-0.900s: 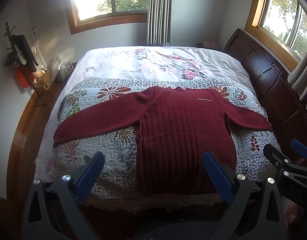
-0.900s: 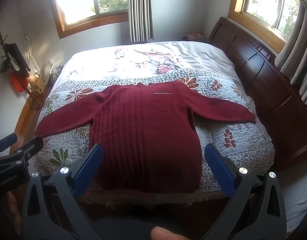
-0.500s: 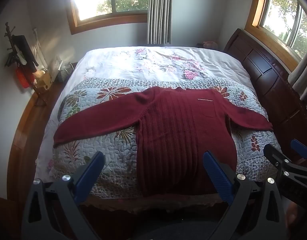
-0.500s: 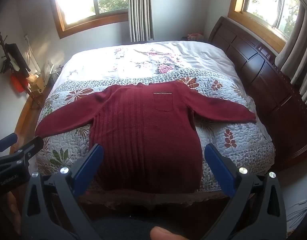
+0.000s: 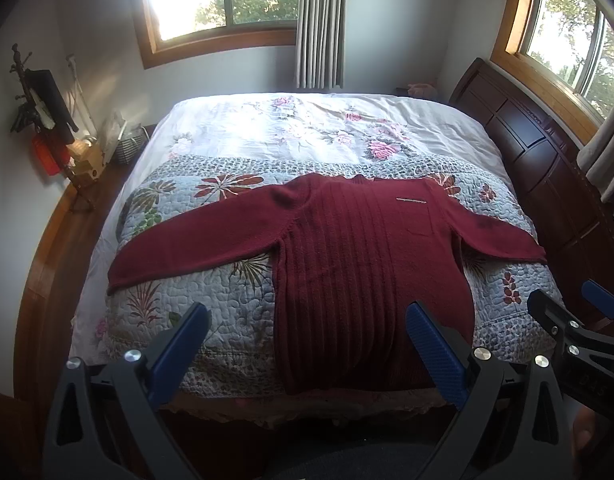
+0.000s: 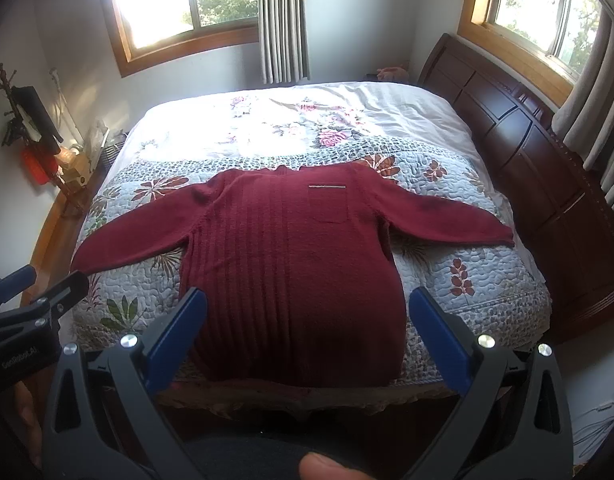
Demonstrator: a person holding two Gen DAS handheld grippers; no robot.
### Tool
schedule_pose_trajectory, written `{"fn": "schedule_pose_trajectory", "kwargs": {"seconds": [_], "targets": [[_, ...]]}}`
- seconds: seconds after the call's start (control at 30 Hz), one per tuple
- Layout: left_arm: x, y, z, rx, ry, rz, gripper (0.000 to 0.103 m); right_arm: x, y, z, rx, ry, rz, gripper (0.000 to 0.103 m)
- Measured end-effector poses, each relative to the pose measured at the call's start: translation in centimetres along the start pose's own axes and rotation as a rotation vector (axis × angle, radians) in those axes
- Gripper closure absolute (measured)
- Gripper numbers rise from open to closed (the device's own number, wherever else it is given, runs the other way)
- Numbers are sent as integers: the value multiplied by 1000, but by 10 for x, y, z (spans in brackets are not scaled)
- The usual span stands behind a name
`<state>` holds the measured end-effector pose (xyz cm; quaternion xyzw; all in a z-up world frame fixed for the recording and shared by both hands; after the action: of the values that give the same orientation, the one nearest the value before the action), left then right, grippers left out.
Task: Fold small clothes
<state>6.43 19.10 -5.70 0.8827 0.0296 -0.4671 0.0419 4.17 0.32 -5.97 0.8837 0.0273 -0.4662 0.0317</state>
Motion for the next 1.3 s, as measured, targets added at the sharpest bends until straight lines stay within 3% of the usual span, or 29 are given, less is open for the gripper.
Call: {"fn": "schedule_pose_trajectory", "kwargs": {"seconds": [0.13,1.3], "targets": [[0,1,0,-1,0,1,4,13,-5,-6,1,0,-1,3],[-2,1,-5,0,11,-4,4,0,-5,3,-8,1,-9,3]]}}
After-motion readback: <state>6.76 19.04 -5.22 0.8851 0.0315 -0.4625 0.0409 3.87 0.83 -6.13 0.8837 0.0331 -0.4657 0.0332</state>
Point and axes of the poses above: each gripper's, at about its wrist camera, not at the fingertips, and x roughly the way its jaws point, y to its right, z to its underside, the point moved 7 cm from there along x, roughly the way its jaws point, and after that the axes turned 4 degrees about -x, right-handed, at the moved point
